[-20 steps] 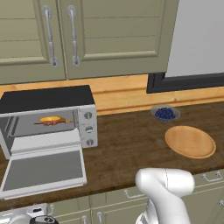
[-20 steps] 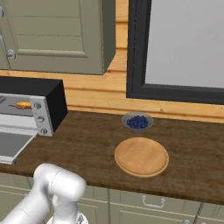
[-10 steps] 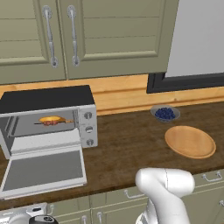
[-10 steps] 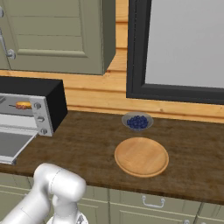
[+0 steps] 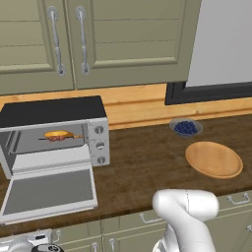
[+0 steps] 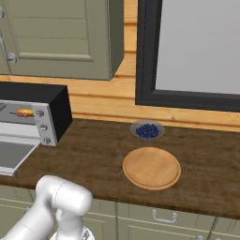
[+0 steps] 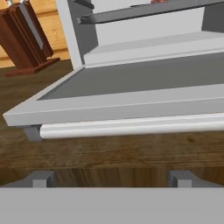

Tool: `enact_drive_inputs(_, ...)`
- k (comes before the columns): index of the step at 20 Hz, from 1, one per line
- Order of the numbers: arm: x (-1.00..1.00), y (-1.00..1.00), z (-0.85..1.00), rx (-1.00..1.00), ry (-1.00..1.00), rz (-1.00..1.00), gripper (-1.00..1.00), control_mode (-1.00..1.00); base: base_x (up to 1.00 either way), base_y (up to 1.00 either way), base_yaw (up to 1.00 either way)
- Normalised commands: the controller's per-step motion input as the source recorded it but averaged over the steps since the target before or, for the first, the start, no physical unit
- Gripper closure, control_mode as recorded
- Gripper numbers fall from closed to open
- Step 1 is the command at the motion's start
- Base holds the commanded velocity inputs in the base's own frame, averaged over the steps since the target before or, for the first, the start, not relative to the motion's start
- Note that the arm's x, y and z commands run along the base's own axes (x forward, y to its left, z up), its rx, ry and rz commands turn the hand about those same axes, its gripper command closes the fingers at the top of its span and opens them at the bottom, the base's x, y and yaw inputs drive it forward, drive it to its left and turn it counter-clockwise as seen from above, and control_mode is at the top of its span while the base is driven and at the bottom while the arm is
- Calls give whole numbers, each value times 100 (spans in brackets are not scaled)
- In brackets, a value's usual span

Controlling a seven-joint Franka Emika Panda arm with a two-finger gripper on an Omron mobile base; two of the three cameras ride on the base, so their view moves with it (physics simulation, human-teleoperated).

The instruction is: Pick up the kebab skewer and baguette bread, and place them inside the toaster oven. Close the toaster oven door and start by setting the timer.

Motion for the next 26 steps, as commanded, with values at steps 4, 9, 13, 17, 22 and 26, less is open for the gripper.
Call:
enact_drive_inputs(4, -2, 0, 10, 0, 0, 0, -100, -100, 0, 0, 0)
enact_drive_inputs(9, 9, 0, 0, 0, 0, 0, -100, -100, 0, 0, 0)
enact_drive_inputs(13, 10, 0, 0, 0, 0, 0, -100, -100, 0, 0, 0)
enact_drive_inputs(17, 12, 0, 0, 0, 0, 0, -100, -100, 0, 0, 0)
enact_drive_inputs(22, 3, -7, -1, 0, 0, 0, -100, -100, 0, 0, 0)
enact_drive_inputs(26, 1, -8, -8, 0, 0, 0, -100, -100, 0, 0, 0)
